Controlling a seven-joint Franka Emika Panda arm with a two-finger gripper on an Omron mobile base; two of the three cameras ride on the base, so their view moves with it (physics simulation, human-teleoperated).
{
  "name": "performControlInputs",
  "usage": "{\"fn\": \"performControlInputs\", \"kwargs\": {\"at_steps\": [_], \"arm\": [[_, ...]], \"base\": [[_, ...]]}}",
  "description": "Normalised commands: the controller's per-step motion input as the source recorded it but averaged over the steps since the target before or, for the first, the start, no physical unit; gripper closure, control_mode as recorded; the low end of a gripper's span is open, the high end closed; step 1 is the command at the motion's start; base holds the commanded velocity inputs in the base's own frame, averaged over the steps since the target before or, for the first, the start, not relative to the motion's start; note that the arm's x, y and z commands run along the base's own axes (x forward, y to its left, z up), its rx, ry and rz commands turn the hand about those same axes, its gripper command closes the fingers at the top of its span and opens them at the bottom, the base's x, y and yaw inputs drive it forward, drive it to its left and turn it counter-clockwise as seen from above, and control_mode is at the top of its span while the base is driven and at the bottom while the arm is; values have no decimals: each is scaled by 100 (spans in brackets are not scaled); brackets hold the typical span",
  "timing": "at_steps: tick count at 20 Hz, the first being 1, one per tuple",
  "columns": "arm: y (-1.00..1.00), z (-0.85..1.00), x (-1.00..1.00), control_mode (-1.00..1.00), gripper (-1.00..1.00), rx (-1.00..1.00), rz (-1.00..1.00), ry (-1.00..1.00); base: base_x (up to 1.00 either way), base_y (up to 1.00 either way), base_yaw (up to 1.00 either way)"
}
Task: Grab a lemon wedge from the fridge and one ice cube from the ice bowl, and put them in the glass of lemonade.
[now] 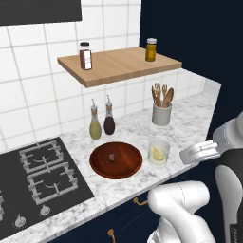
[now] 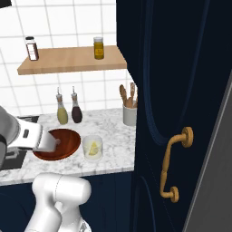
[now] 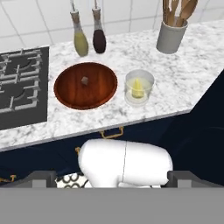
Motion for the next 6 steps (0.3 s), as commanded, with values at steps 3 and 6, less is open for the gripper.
{"fn": "performControlInputs", "kwargs": {"at_steps": [3,6], "arm": [[-16,2,0,-100,-100,3,-6,0],[-3,0,31,-100,-100,1,-1,0]], "base": [[0,0,0],[0,0,0]]}}
